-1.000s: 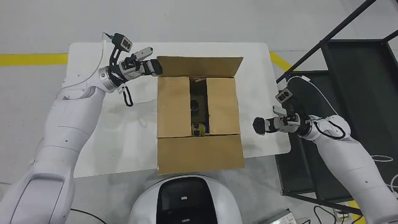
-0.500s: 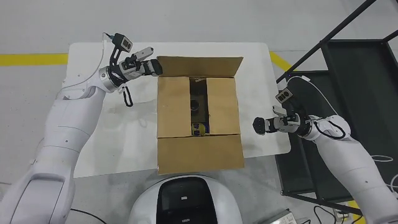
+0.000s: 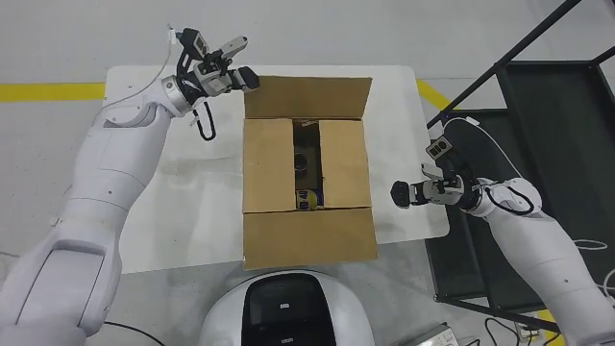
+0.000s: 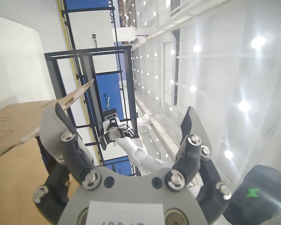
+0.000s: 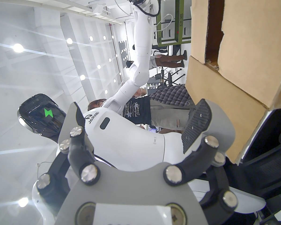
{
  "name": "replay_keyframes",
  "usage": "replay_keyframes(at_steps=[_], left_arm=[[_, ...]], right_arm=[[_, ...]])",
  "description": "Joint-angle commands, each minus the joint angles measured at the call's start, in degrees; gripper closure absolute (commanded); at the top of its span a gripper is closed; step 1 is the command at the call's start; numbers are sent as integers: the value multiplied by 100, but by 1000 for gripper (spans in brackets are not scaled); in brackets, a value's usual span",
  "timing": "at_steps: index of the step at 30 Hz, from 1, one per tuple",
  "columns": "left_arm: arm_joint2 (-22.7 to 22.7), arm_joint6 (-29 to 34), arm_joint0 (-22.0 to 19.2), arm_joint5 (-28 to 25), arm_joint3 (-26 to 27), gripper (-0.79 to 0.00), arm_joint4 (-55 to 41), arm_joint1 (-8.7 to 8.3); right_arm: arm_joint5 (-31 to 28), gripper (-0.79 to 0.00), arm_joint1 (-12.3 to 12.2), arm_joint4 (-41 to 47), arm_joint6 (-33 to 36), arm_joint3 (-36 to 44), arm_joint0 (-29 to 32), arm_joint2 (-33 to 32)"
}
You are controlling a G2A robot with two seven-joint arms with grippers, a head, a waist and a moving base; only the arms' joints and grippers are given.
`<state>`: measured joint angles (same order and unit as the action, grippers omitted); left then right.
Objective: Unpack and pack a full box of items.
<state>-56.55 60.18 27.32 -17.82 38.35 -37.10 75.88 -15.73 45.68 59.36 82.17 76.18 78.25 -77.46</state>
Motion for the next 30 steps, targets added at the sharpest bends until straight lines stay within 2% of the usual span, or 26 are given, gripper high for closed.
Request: replay_keyframes(at_steps=[1, 5, 8, 11, 16, 20, 25, 30], left_arm=[[102, -125, -115, -92, -288, -785, 79, 70], [280, -510, -323, -233, -857, -785, 280, 214], [563, -1035, -514, -127, -1351, -785, 934, 319], [754, -1335, -604, -34, -1601, -785, 1348, 404], [1098, -1197, -674, 200, -1868, -785, 2003, 547], [1152, -1278, -716, 195, -2039, -785, 2125, 630], [1026, -1660, -827, -93, -2249, -785, 2121, 613], [729, -1674, -864, -653, -2289, -785, 1855, 471]], right_arm=[[0, -785, 0, 0, 0, 0, 0, 0], [0, -785, 0, 0, 0, 0, 0, 0], [0, -785, 0, 0, 0, 0, 0, 0], [0, -785, 0, 0, 0, 0, 0, 0], [0, -785, 0, 0, 0, 0, 0, 0], [0, -785, 0, 0, 0, 0, 0, 0], [0, -785, 0, 0, 0, 0, 0, 0], [0, -785, 0, 0, 0, 0, 0, 0]])
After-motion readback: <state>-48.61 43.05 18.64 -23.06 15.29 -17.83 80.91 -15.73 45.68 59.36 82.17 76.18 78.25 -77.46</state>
